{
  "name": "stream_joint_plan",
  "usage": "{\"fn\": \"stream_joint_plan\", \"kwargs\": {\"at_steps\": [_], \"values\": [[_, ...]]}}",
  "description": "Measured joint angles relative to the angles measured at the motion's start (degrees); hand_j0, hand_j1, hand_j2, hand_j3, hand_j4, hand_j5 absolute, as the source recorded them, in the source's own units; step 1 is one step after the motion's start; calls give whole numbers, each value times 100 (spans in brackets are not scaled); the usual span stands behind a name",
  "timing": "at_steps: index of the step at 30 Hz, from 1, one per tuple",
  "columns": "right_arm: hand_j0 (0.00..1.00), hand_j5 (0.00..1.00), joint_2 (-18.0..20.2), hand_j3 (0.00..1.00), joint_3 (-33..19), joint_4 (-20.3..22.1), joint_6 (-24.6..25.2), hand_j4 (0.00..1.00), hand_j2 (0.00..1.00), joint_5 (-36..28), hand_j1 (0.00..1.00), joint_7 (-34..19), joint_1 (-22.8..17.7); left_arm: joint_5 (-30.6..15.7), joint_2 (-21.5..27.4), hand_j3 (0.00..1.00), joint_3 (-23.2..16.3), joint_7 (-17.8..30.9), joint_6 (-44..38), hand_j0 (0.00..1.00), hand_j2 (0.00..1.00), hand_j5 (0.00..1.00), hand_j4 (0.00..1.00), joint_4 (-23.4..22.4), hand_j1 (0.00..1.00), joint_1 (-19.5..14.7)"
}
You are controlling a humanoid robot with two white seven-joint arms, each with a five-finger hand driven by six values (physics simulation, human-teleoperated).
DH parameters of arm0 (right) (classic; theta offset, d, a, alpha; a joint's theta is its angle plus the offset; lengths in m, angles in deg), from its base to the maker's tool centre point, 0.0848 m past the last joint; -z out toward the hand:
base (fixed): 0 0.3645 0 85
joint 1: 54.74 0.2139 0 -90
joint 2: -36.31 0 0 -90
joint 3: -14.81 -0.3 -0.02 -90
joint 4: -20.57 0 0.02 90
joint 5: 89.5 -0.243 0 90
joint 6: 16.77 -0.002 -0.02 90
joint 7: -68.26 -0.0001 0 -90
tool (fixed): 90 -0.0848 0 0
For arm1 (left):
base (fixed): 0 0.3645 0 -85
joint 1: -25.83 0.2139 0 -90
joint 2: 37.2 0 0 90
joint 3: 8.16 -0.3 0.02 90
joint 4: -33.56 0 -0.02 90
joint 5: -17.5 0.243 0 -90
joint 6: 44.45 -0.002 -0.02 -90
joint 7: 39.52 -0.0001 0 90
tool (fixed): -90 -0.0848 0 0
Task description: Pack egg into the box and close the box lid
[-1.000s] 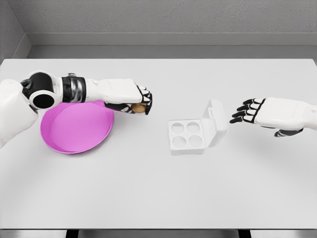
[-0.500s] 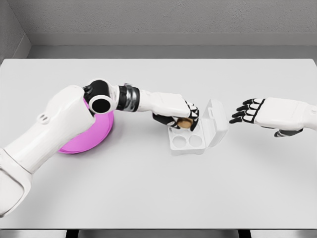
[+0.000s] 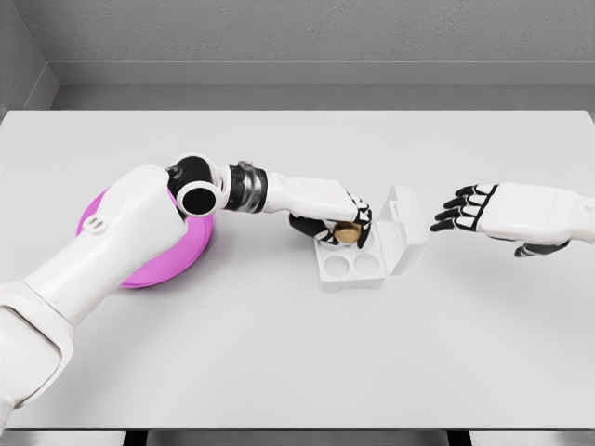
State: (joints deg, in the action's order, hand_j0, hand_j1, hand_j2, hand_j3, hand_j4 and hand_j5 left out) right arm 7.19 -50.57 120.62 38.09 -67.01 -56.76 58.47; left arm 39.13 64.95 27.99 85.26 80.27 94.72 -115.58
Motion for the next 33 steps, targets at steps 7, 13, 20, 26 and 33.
{"fn": "stream_joint_plan", "kwargs": {"at_steps": [7,13,20,26,33], "values": [[100,100,0,100,0,5,0,100,100,0,100,0,0,2,46,84,-2,7,19,84,84,84,84,25,84,-9],[100,100,2,100,-1,4,0,100,100,0,100,0,9,-101,86,100,-9,21,39,100,100,100,100,53,100,-18],[100,100,4,100,-23,4,0,100,100,0,100,0,18,-403,253,100,-8,23,42,100,100,100,100,240,100,-9],[100,100,4,100,-30,4,0,100,100,0,100,0,9,-658,428,100,-8,25,43,100,100,100,100,510,100,-18],[100,100,4,100,-37,5,0,100,100,-2,100,0,18,-911,570,100,-8,25,43,100,100,100,100,563,100,-18]]}}
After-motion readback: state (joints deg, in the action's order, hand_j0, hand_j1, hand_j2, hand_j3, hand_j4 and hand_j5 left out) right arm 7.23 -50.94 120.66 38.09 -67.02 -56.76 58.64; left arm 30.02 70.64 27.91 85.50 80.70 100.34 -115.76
